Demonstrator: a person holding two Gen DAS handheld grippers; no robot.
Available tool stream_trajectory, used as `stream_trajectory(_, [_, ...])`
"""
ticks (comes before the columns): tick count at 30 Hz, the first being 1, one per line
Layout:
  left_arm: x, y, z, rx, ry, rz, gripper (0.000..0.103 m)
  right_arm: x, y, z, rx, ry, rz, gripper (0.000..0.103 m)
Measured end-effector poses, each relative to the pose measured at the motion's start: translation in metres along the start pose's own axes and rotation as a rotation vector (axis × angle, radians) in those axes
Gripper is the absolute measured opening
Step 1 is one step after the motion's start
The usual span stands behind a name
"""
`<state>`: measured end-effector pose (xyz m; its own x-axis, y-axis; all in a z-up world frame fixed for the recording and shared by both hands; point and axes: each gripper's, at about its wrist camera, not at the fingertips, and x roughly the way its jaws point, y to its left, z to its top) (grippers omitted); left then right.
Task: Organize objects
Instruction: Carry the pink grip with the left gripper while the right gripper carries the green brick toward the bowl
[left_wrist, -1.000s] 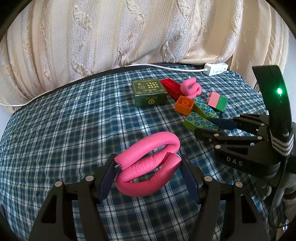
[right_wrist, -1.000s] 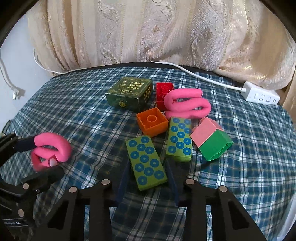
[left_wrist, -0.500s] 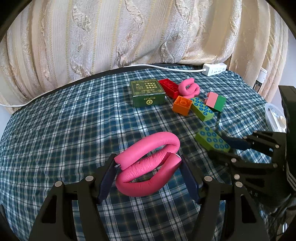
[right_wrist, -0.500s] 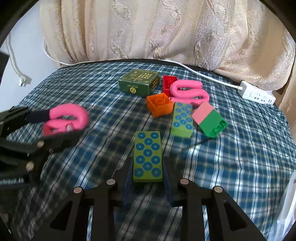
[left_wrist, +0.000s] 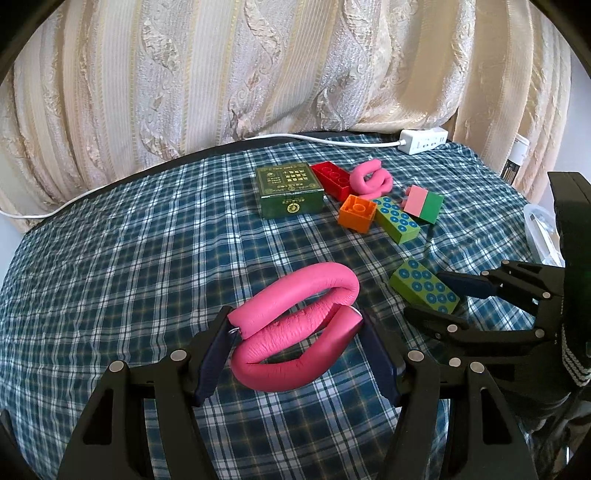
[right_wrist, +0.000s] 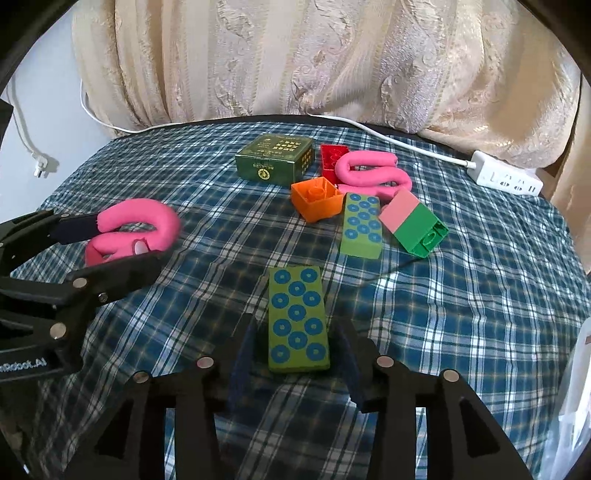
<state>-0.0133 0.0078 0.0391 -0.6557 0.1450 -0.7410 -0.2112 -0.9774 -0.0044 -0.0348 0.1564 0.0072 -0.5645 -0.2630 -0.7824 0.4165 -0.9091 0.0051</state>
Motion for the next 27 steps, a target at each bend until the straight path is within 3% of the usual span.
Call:
stream_trajectory(3, [0.000,0.000,0.000,0.000,0.000,0.000,0.068,0.000,0.001,0.000,0.002,-0.001,-0.005,0.045])
stream_trajectory(8, [-0.001,-0.002,-0.001,0.007,-0.002,-0.001,0.068,-0.004,0.002,-0.003,-0.009,-0.006,-0.017,0.032])
stream_trajectory(27, [0.005,-0.014,-0.006,0.031,0.009,0.003,0.068,-0.039,-0.007,-0.034,0.088,-0.043,0.023,0.032])
